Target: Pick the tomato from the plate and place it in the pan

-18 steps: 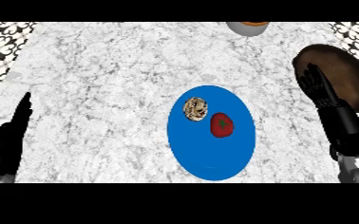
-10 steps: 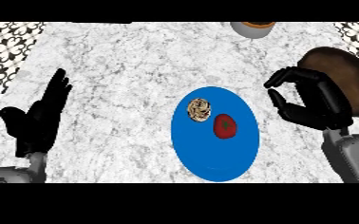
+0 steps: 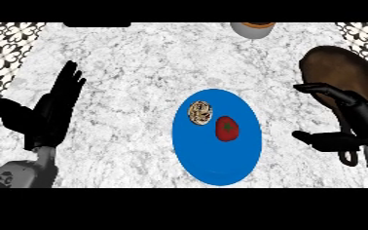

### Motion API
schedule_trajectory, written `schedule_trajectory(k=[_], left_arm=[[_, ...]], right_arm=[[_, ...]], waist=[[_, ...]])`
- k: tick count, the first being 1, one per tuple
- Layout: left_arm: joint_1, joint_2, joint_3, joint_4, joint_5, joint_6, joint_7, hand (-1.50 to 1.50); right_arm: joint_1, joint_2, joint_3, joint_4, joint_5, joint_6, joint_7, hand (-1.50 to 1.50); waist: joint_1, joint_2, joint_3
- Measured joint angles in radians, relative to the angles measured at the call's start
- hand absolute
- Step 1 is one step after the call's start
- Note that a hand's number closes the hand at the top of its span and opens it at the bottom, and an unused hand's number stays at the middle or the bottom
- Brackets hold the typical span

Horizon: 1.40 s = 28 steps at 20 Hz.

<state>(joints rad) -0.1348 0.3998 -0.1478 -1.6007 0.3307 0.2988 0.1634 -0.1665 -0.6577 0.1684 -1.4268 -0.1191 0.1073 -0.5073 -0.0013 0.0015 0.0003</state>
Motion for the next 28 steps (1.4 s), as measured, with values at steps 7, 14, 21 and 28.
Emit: schedule_trajectory(k=[7, 14, 21, 28], left_arm=[[-0.015, -0.018, 0.017, 0.008, -0.008, -0.021, 0.007, 0.00], [-0.045, -0.041, 0.020, 0.043, -0.023, -0.030, 0.003, 0.00], [-0.030, -0.038, 0.037, 0.033, -0.021, -0.054, 0.002, 0.00], [-0.029, -0.042, 0.069, 0.036, -0.027, -0.072, 0.010, 0.00]], right_arm=[[-0.105, -0.065, 0.021, -0.059, 0.124, 0.057, 0.085, -1.50], [-0.260, -0.085, 0.137, -0.104, 0.307, 0.123, 0.282, -1.50], [-0.380, -0.054, 0.292, -0.100, 0.432, 0.291, 0.472, -1.50], [-0.387, -0.005, 0.375, -0.164, 0.520, 0.453, 0.600, -1.50]], waist=[[0.004, -0.002, -0.001], [0.013, 0.000, -0.002], [0.021, -0.001, -0.002], [0.008, -0.002, -0.001]])
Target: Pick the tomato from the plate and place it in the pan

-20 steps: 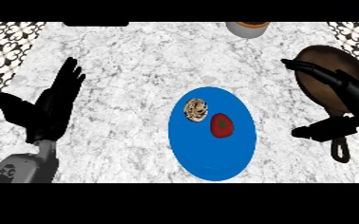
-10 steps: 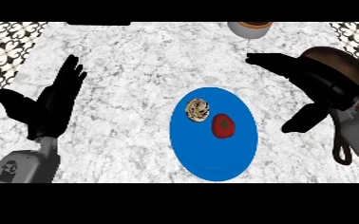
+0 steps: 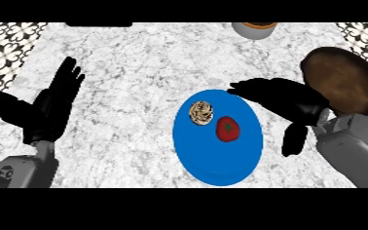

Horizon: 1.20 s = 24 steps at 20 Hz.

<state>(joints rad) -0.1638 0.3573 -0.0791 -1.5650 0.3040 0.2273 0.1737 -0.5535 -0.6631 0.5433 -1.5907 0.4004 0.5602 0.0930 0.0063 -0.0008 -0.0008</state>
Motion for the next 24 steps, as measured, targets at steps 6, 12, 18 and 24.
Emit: schedule_trajectory(k=[6, 12, 18, 24], left_arm=[[0.000, -0.022, 0.004, 0.008, -0.023, -0.008, -0.005, 0.00], [0.021, -0.038, 0.023, -0.013, -0.035, -0.025, 0.002, 0.00], [0.020, -0.063, 0.039, -0.013, -0.059, -0.042, 0.012, 0.00], [0.003, -0.074, 0.066, 0.007, -0.076, -0.069, 0.016, 0.00]], right_arm=[[0.012, 0.021, 0.042, -0.083, 0.134, 0.046, 0.067, -1.50], [0.030, 0.097, 0.036, -0.163, 0.232, 0.103, 0.165, -1.50], [0.072, 0.201, 0.041, -0.145, 0.340, 0.101, 0.160, -1.50], [0.096, 0.285, 0.051, -0.114, 0.444, 0.132, 0.199, -1.50]], waist=[[-0.005, 0.000, 0.000], [-0.005, -0.001, 0.000], [-0.003, 0.000, 0.001], [-0.004, 0.000, 0.001]])
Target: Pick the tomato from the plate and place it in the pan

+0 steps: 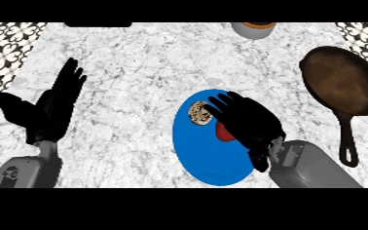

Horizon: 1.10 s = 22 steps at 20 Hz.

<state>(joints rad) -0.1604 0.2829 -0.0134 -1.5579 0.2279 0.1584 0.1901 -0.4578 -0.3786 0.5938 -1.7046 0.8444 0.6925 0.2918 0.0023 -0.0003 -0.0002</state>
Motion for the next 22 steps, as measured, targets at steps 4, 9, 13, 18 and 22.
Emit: schedule_trajectory(k=[4, 9, 13, 18, 22], left_arm=[[-0.019, -0.022, 0.001, 0.008, -0.026, 0.006, 0.005, 0.00], [-0.035, -0.031, 0.017, -0.014, -0.041, 0.000, 0.049, 0.00], [-0.012, -0.047, 0.024, -0.021, -0.054, -0.013, 0.031, 0.00], [-0.020, -0.039, 0.060, -0.011, -0.044, -0.047, 0.034, 0.00], [0.007, -0.054, 0.056, -0.058, -0.064, -0.045, 0.053, 0.00]], right_arm=[[-0.041, 0.045, -0.033, 0.117, 0.052, -0.019, -0.047, -1.50], [-0.026, 0.081, -0.046, 0.173, 0.119, -0.036, -0.104, -1.50], [-0.043, 0.129, -0.055, 0.258, 0.174, -0.045, -0.128, -1.50], [-0.034, 0.150, -0.065, 0.363, 0.238, -0.125, -0.207, -1.50], [-0.018, 0.179, -0.093, 0.395, 0.269, -0.154, -0.240, -1.50]], waist=[[0.002, 0.001, 0.000], [0.001, 0.000, 0.000], [0.002, 0.001, 0.000], [0.003, 0.001, 0.000], [0.002, 0.001, 0.000]])
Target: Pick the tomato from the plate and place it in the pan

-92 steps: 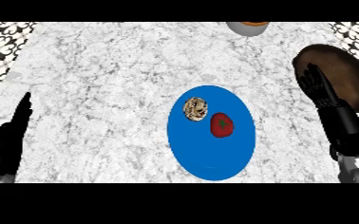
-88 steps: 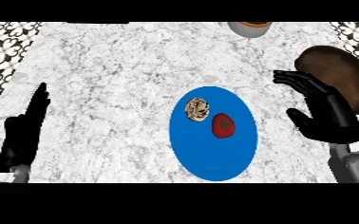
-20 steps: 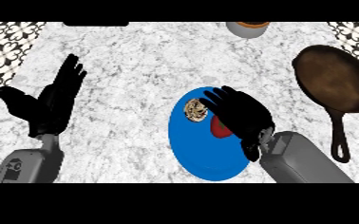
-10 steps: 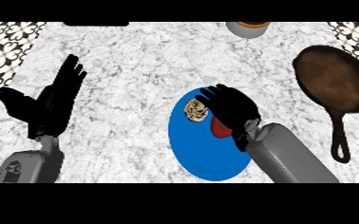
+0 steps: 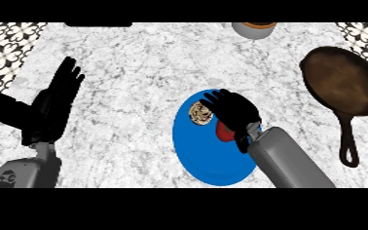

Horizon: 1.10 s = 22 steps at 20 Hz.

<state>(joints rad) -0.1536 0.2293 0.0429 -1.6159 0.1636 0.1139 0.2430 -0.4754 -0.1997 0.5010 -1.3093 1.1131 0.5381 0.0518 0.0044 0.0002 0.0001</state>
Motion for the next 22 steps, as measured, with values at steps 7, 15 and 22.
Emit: schedule_trajectory(k=[7, 15, 22], left_arm=[[0.002, -0.007, 0.019, -0.019, -0.005, -0.021, 0.023, 0.00], [0.006, -0.035, 0.023, 0.019, -0.026, -0.033, -0.016, 0.00], [0.014, -0.049, 0.019, 0.005, -0.040, -0.030, -0.011, 0.00]], right_arm=[[0.003, 0.052, -0.026, 0.114, 0.054, -0.060, -0.064, 1.50], [-0.035, 0.076, -0.055, 0.193, 0.097, -0.154, -0.183, 1.50], [-0.043, 0.112, -0.140, 0.244, 0.090, -0.199, -0.170, 1.50]], waist=[[0.000, -0.003, -0.001], [-0.002, -0.010, -0.004], [-0.001, -0.012, -0.005]])
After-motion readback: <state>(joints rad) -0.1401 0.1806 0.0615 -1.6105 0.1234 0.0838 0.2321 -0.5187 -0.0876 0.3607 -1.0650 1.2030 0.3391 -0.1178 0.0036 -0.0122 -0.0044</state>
